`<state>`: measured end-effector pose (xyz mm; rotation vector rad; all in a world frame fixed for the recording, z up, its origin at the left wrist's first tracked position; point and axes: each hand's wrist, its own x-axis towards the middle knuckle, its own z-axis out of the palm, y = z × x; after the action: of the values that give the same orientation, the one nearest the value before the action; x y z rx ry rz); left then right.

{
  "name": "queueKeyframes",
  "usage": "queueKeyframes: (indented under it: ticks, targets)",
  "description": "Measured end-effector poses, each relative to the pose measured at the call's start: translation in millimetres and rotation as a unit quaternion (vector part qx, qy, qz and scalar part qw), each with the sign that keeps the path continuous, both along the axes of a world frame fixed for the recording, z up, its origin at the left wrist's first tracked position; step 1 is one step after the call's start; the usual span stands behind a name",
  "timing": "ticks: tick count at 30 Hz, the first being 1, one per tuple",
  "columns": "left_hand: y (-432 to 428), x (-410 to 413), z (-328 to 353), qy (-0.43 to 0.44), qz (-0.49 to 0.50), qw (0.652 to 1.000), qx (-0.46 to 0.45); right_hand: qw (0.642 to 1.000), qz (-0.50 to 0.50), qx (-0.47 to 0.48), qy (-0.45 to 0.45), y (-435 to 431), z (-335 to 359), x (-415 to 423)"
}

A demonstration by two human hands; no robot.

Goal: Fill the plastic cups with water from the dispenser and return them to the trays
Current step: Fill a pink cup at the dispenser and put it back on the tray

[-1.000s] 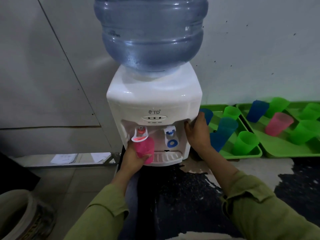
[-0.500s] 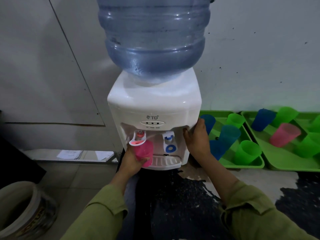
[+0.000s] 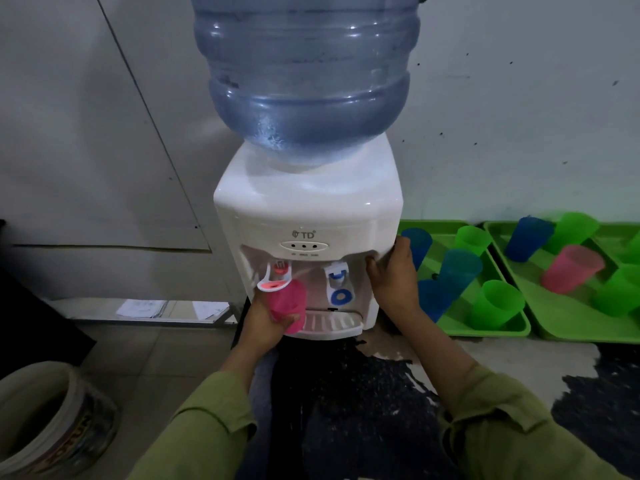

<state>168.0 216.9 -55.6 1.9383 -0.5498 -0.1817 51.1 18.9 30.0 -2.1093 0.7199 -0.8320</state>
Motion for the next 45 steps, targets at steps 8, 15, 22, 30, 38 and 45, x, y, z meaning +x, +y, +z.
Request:
queueKeyframes:
  ticks: [8,15,22,30,38,45]
  targets:
    - [2,0,2,0.003,-0.011,1.000,0.005,1.000,-0.006,0.021,-0.015,6,-1,0]
    - [4,2,3,-0.007,-0.021,0.999,0.026,0.999,-0.023,0.040,-0.019,10,2,2]
    - [4,6,0,0.021,-0.017,0.999,0.021,0.997,-0.029,0.070,-0.009,15,5,1]
    - [7,6,-4,0.040,-0.038,0.998,0.011,0.996,-0.042,0.076,-0.002,24,8,-4]
    - [10,4,0,0.052,-0.048,0.997,-0.009,0.993,-0.107,0.035,-0.037,47,9,-9]
    - [9,7,5,0.043,-0.054,0.997,-0.017,0.991,-0.085,-0.046,-0.087,73,8,-10]
